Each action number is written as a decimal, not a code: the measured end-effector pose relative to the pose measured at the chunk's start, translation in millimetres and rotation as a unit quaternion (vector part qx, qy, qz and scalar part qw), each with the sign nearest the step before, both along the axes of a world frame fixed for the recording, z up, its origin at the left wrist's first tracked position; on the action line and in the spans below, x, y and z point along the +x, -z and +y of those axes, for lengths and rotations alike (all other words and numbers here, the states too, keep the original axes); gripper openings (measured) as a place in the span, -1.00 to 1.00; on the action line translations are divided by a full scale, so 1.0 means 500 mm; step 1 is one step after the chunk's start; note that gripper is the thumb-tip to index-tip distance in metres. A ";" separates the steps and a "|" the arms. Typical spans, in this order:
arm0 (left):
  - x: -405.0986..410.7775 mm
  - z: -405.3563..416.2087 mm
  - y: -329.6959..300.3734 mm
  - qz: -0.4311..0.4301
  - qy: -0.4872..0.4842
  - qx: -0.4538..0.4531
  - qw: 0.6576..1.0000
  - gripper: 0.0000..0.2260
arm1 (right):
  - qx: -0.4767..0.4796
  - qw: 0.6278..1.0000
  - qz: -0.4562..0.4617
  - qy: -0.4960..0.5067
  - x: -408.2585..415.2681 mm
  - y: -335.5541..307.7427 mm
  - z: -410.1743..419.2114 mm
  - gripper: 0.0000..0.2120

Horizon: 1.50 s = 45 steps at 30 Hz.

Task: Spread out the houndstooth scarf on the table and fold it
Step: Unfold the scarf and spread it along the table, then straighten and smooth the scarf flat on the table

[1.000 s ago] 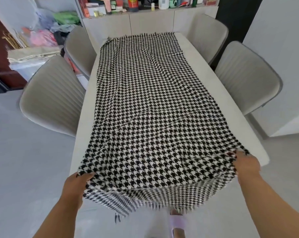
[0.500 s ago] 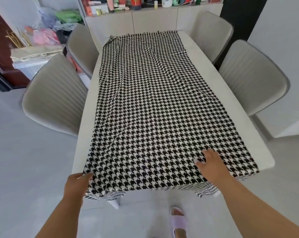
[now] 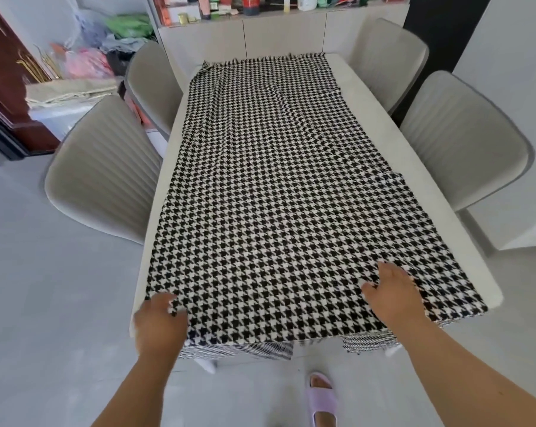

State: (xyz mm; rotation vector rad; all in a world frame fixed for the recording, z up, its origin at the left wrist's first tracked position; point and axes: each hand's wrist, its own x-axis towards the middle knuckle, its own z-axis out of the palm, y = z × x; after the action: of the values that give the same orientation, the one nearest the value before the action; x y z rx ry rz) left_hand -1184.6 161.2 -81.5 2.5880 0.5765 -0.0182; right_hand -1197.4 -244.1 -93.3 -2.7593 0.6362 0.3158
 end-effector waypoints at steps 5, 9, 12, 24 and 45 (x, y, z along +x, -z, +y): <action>0.000 -0.105 0.019 0.111 0.245 0.050 0.962 -0.37 | -0.024 1.000 0.010 0.000 -0.011 -0.005 0.003 -0.36; 0.004 -0.094 0.024 0.178 0.263 0.096 0.943 -0.27 | 0.004 0.996 0.070 0.053 -0.027 -0.009 -0.034 -0.35; 0.012 -0.101 0.007 0.186 0.252 0.091 0.945 -0.29 | 0.014 0.995 0.083 0.054 -0.031 -0.019 -0.045 -0.37; 0.040 -0.310 -0.126 0.071 0.315 -0.029 0.946 -0.46 | 0.126 0.986 -0.083 0.065 0.003 -0.164 -0.022 -0.39; 0.114 -0.948 -0.208 0.008 0.298 -0.051 0.953 -0.52 | 0.156 0.965 -0.182 -0.109 0.107 -0.338 -0.504 -0.49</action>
State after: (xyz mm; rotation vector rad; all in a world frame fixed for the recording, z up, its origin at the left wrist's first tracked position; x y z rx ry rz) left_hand -1127.6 -313.1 22.3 2.5609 -0.2138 -0.2596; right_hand -1143.8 -496.2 75.7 -2.4873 0.1703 -0.0467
